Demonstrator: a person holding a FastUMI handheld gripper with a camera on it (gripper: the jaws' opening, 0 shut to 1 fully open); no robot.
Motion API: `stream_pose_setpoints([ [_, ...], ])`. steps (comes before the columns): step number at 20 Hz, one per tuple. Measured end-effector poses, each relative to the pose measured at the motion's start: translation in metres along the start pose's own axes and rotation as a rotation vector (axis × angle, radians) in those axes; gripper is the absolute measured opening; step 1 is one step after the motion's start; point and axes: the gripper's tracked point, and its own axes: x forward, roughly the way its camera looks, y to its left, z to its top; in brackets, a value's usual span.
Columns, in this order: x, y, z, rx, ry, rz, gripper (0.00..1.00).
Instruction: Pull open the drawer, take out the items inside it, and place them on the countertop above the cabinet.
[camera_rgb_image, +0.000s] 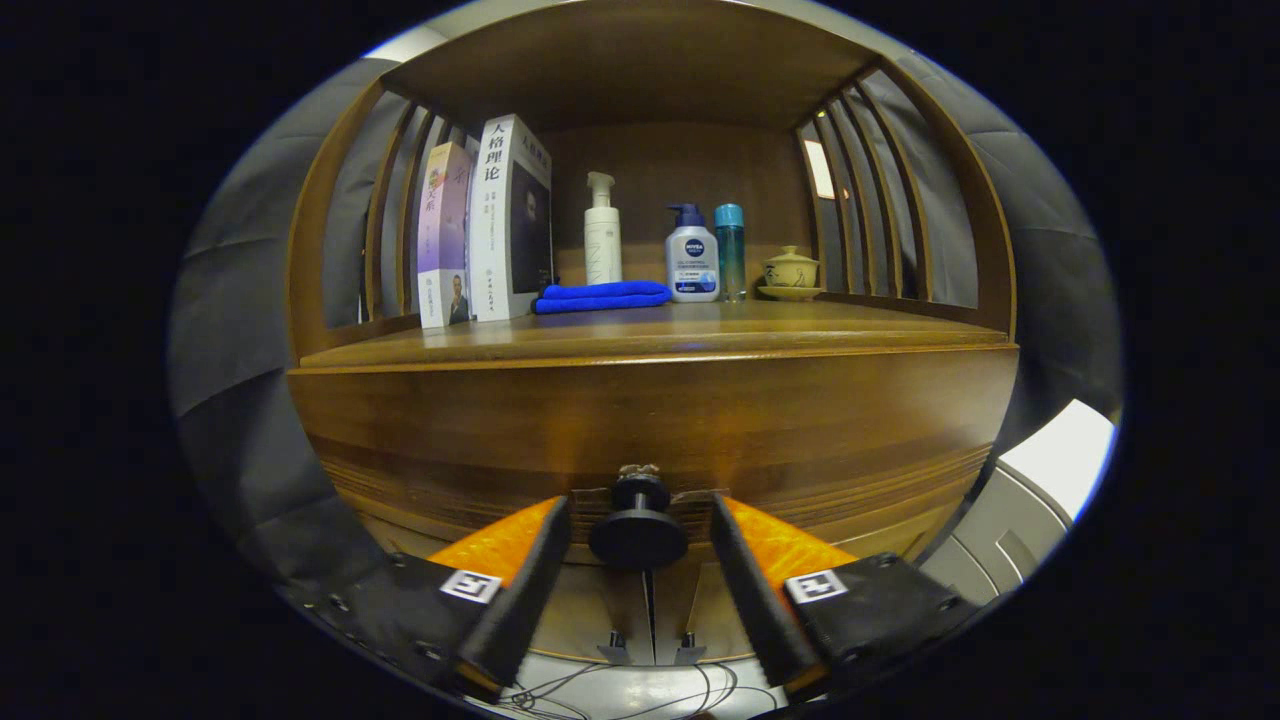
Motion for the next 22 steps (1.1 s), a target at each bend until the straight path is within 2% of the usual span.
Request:
stream_pose_setpoints([
  [3,0.0,0.0,0.001,-0.023,-0.007,-0.013,0.54],
  [6,-0.002,0.001,-0.003,-0.003,0.032,0.007,0.46],
  [9,0.0,0.001,-0.002,0.023,0.049,0.03,0.32],
  [10,-0.004,-0.001,-0.004,0.007,0.055,0.028,0.32],
  [12,-0.002,-0.001,-0.005,0.019,0.055,0.029,0.22],
  [18,-0.008,-0.001,-0.005,0.017,0.048,0.033,0.21],
  [22,-0.029,-0.004,-0.011,0.011,0.05,0.044,0.22],
])
